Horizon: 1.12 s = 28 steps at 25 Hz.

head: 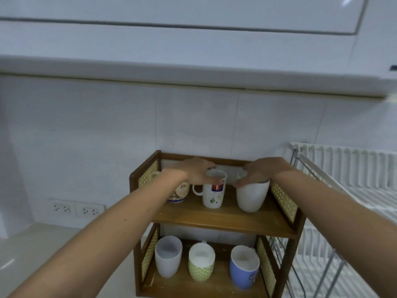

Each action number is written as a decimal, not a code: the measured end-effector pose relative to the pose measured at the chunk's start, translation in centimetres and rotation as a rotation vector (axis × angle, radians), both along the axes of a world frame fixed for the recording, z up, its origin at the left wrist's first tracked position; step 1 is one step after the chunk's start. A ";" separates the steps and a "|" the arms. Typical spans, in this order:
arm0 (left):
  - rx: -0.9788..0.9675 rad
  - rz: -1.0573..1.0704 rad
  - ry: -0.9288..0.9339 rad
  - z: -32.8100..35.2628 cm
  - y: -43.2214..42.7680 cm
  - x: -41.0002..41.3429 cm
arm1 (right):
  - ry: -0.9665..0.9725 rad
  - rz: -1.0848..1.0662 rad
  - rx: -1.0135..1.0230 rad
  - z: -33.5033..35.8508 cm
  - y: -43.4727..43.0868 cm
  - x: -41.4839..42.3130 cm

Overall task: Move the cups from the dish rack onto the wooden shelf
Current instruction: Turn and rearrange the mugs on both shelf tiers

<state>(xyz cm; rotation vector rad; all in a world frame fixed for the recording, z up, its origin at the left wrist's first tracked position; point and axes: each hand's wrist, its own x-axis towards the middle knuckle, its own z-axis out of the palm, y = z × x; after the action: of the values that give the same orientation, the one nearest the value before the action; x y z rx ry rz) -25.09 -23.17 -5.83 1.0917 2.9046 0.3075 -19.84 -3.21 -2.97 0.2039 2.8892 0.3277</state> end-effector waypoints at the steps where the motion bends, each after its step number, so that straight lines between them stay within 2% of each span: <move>1: -0.006 0.008 -0.004 -0.3 0.7 0.0 | 0.022 0.019 -0.053 -0.4 0.3 0.1; 3: -0.002 0.032 0.022 -0.7 1.5 0.0 | 0.037 0.046 -0.175 -0.3 0.8 0.4; 5: 0.012 0.048 0.046 -0.7 1.8 -0.1 | -0.025 0.077 -0.255 0.1 1.2 0.8; 9: 0.020 0.053 0.048 -0.7 1.8 0.0 | -0.122 0.196 -0.255 1.1 1.5 1.3; 11: 0.013 0.058 0.049 -0.7 1.9 0.1 | -0.134 0.171 -0.283 1.5 1.5 1.4; 13: -0.006 0.062 0.041 -0.7 2.0 0.2 | -0.056 0.075 -0.267 1.5 1.5 1.5; 16: 0.009 0.058 0.011 -0.4 2.2 0.3 | 0.081 -0.016 -0.092 1.1 1.5 1.8; 19: 0.055 0.038 -0.022 0.1 2.2 0.2 | 0.090 -0.012 -0.148 0.9 1.8 1.9; 25: 0.100 0.030 -0.060 0.0 1.9 0.1 | -0.062 -0.018 -0.359 1.5 2.2 1.5; 28: 0.109 0.031 -0.061 -0.1 2.0 0.1 | -0.099 0.050 -0.292 1.5 2.7 1.1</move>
<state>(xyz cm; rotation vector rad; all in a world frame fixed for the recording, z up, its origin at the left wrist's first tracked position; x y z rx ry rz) -24.97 -21.21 -5.96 1.0325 2.8828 0.4959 -18.74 -0.50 -1.42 0.0633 2.8032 -0.0754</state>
